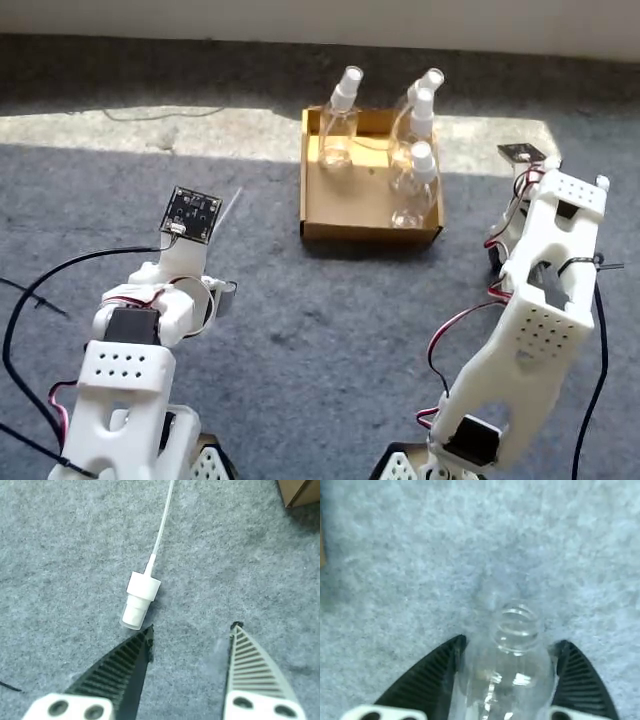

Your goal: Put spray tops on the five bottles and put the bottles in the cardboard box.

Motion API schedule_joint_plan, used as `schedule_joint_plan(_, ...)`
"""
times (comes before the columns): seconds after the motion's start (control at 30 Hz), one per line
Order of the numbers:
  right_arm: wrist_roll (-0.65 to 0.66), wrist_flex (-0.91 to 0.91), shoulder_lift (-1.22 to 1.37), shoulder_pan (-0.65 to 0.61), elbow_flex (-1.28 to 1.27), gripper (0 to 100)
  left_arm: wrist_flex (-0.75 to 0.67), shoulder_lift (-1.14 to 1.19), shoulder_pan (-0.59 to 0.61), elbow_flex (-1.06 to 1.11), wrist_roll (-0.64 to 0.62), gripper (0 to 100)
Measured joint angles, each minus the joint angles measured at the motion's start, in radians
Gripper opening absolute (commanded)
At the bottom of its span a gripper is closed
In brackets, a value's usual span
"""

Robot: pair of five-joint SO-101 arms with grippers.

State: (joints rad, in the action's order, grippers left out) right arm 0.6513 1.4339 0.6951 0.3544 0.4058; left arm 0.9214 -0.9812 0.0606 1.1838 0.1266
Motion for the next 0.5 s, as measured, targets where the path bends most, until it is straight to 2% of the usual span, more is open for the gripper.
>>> schedule_joint_plan(0.3,0.0,-0.005,0.009,0.012,0.017,1.7,0.0,0.0,0.023,0.0,0.0,23)
schedule_joint_plan(0.5,0.0,0.091,0.014,0.011,0.061,0.4,-0.003,0.0,0.072,0.0,0.0,23)
